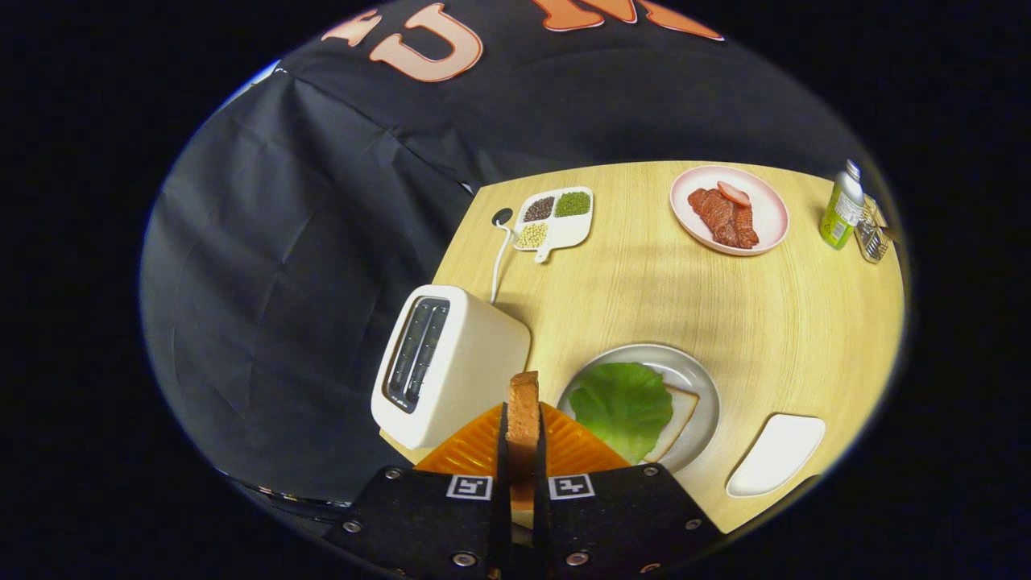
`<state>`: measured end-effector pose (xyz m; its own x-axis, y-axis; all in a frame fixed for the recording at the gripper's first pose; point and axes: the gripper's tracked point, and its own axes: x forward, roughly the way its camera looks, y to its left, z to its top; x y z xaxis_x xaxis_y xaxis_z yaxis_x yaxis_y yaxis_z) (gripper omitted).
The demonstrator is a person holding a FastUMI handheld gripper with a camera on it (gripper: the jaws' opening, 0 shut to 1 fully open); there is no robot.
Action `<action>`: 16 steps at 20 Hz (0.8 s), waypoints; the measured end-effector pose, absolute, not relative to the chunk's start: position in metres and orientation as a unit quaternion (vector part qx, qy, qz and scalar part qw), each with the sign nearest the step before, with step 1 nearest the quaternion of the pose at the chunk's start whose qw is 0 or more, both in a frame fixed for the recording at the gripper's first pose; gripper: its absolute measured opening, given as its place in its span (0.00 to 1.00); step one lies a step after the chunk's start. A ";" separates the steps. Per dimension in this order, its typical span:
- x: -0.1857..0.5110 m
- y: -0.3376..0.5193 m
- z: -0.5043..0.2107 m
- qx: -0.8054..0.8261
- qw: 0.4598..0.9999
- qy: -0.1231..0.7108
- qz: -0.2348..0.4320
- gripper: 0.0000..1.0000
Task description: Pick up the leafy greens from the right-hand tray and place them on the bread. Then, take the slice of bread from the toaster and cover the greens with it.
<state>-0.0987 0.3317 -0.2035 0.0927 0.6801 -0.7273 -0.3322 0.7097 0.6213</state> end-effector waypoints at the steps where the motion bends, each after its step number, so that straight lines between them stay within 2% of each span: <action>1: -0.099 0.328 -0.212 0.151 0.722 0.577 0.350 0.11; 11: -0.110 0.305 -0.302 0.145 0.708 0.595 0.352 0.13; 15: -0.097 0.290 -0.323 0.125 0.727 0.586 0.337 0.21; 16: -0.094 0.285 -0.327 0.116 0.733 0.583 0.331 0.29</action>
<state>-0.0939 0.2846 -0.3272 0.1007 0.6209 -0.7774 -0.3504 0.7534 0.5564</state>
